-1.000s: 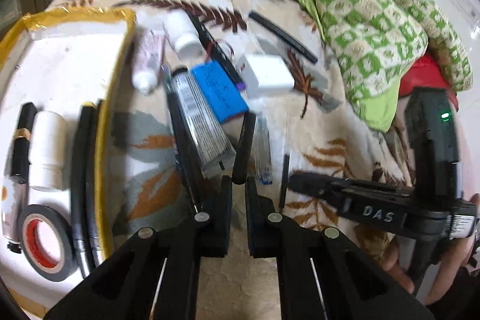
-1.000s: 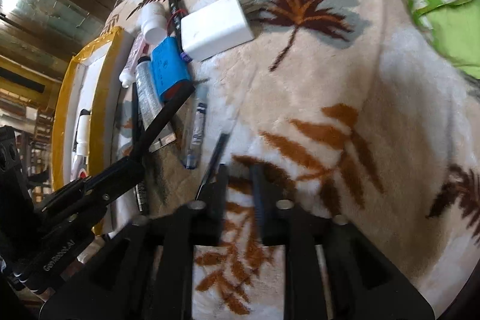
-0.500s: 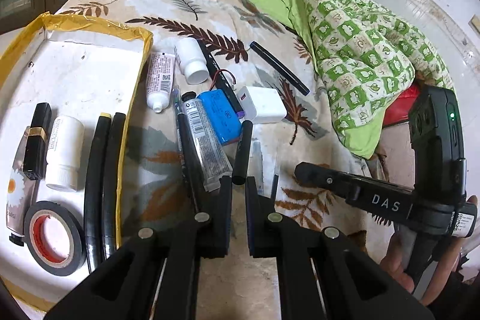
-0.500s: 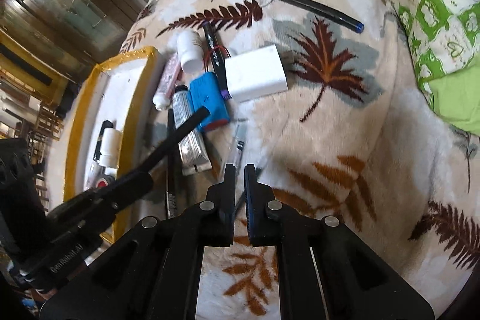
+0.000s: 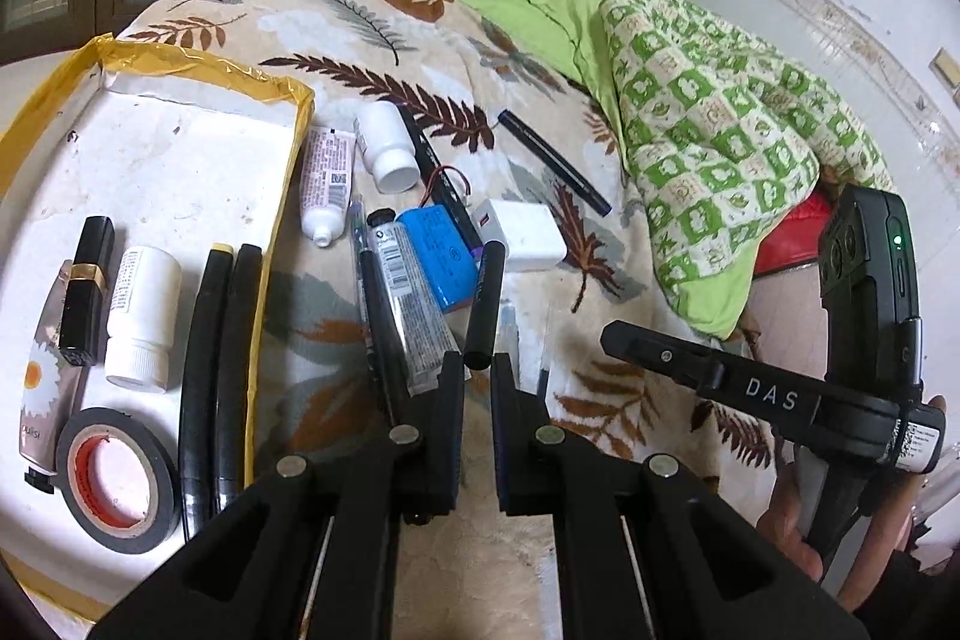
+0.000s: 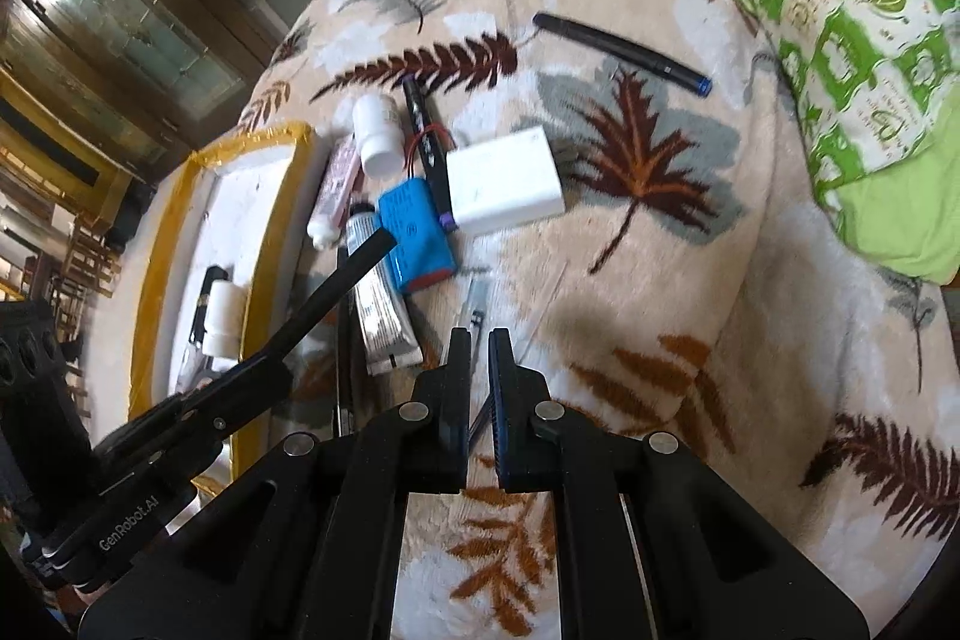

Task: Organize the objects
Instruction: 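Reach the right tool toward the clear pen while the left tool approaches a black pen, then close the right tool on the clear pen while the left tool grasps the black pen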

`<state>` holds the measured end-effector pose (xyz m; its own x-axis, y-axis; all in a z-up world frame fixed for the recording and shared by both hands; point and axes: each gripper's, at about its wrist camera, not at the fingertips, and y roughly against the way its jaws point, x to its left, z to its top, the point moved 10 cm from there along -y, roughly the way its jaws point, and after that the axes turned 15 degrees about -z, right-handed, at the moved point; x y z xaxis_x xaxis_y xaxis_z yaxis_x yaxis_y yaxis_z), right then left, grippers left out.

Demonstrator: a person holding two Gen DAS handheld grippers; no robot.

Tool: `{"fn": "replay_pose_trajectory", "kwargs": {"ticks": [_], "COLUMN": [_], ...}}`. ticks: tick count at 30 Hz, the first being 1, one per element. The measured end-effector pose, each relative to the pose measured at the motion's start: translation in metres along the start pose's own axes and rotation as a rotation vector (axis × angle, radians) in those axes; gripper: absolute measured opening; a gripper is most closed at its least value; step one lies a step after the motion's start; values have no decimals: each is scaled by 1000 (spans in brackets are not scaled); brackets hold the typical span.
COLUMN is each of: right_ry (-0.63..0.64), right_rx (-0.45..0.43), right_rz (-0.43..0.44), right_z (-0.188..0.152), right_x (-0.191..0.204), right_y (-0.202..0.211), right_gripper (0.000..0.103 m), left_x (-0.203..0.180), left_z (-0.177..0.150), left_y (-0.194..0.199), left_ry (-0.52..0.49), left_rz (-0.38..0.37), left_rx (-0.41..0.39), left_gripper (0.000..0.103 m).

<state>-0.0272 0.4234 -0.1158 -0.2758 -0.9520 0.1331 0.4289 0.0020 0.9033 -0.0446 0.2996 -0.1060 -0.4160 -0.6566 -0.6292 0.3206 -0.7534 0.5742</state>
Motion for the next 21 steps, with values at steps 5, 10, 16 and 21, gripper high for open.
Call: {"fn": "replay_pose_trajectory", "kwargs": {"ticks": [5,10,16,21], "right_ry": [-14,-13,-11,-15], "right_rx": [-21,-33,-27,-12], "right_rz": [1,-1,-6,-15], "right_z": [6,8,9,7], "right_x": [-2,-1,-1,-4], "right_y": [6,9,7,0], "right_gripper": [5,5,5,6], "left_x": [-5,-5,2,14], "left_z": [5,4,7,21], "left_y": [6,0,-17,-41], "left_ry": [-7,-9,12,51], "left_rz": [-24,-14,-11,21], "left_rx": [-33,-12,41,88], "left_gripper": [6,6,7,30]}}
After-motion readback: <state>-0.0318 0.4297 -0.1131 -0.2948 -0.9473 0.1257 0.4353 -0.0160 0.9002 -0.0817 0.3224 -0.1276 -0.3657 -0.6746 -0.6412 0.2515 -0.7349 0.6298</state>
